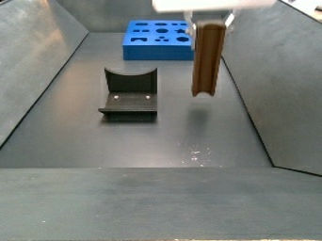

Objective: Pick up the arch object. Move up. Place the arch object on the fixture. Regrasp the arch object. Rotate the arch object. Move to above the board. Insert the arch object.
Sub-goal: Move to above the board.

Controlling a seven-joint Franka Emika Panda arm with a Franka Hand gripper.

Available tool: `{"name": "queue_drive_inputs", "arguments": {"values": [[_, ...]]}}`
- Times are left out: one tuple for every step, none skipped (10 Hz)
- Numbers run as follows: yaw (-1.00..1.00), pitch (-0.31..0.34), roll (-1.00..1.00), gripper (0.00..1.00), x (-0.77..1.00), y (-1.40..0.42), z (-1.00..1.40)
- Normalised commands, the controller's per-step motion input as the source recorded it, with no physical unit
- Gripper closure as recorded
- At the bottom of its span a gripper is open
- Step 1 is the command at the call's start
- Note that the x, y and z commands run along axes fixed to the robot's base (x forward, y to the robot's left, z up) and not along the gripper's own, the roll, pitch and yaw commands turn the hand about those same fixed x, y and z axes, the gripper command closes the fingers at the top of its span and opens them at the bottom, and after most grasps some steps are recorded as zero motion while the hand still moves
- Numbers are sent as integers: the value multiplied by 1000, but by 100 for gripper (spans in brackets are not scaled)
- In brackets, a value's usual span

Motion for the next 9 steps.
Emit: {"name": "queue_drive_inputs", "arguments": {"values": [[-22, 110, -21, 100, 7, 126, 1000], [-21, 97, -16, 100, 6, 123, 1000], [-20, 87, -8, 100, 7, 114, 1000], [-21, 83, -2, 100, 10, 109, 1000], [-21, 85, 1, 100, 11, 103, 1000], [-22, 86, 2, 100, 11, 100, 1000], [-25, 85, 2, 100, 13, 91, 1000], [-26, 84, 4, 100, 13, 89, 1000], [-24, 82, 8, 100, 9, 63, 784]]}}
